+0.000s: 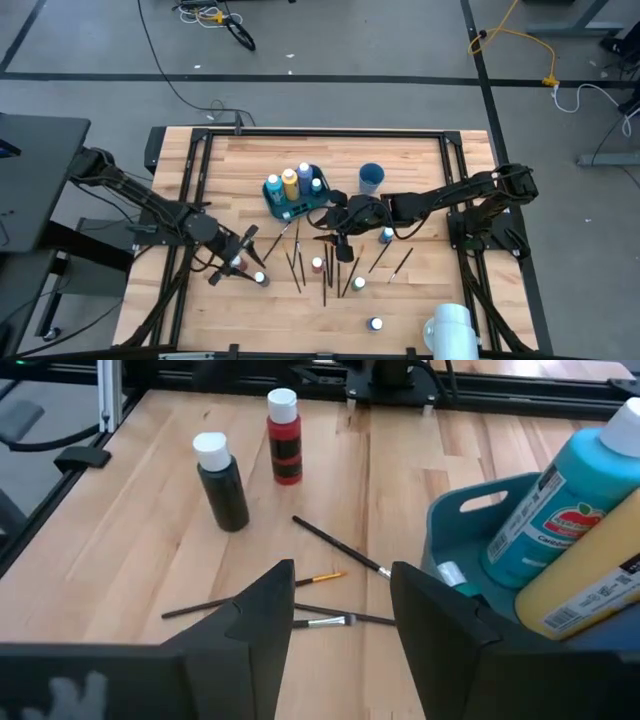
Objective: Pick & Place Paint Supplies
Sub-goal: Put the black paint bottle into the blue bin, then put the red paint bottle into the blue bin
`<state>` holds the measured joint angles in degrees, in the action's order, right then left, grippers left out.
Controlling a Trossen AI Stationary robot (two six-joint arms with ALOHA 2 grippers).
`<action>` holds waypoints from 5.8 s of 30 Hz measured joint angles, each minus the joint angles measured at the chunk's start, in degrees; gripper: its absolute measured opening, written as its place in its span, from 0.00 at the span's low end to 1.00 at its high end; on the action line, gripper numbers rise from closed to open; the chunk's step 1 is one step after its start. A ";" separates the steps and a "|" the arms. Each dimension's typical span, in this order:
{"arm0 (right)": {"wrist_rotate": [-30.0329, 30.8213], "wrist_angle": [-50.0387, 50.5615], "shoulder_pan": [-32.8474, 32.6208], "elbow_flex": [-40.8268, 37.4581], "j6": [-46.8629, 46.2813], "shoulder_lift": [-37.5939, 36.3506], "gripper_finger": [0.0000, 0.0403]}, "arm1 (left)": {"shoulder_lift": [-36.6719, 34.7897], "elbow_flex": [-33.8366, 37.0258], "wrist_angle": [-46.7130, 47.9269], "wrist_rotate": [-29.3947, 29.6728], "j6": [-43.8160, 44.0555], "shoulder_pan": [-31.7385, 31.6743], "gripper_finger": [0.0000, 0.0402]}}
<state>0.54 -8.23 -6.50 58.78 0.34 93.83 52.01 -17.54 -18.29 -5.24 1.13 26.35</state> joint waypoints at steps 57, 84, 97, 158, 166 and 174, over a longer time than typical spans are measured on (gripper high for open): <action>0.07 -6.21 0.02 -2.32 0.13 0.08 0.43 | 14.73 -0.89 -2.25 32.71 16.42 -25.46 0.32; 0.04 -6.95 0.02 -2.36 0.13 0.08 0.43 | 12.42 1.68 -2.34 29.38 11.09 -24.86 0.48; -9.36 -9.00 -1.14 -2.40 0.13 3.21 0.43 | -1.48 1.57 -1.72 22.16 8.90 -18.41 0.47; 15.34 -27.64 8.08 10.07 -8.11 26.08 0.33 | -1.77 1.57 -0.78 23.83 10.03 -17.42 0.35; 14.88 -26.49 10.46 9.86 -8.61 28.49 0.31 | -1.77 1.57 -0.78 23.83 10.03 -17.42 0.35; 10.36 -26.10 11.85 9.79 -6.10 28.54 0.39 | -1.77 1.57 -0.66 23.83 10.03 -17.42 0.35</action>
<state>10.89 -34.33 5.34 68.58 -5.76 122.37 50.24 -15.97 -18.95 18.59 11.16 8.93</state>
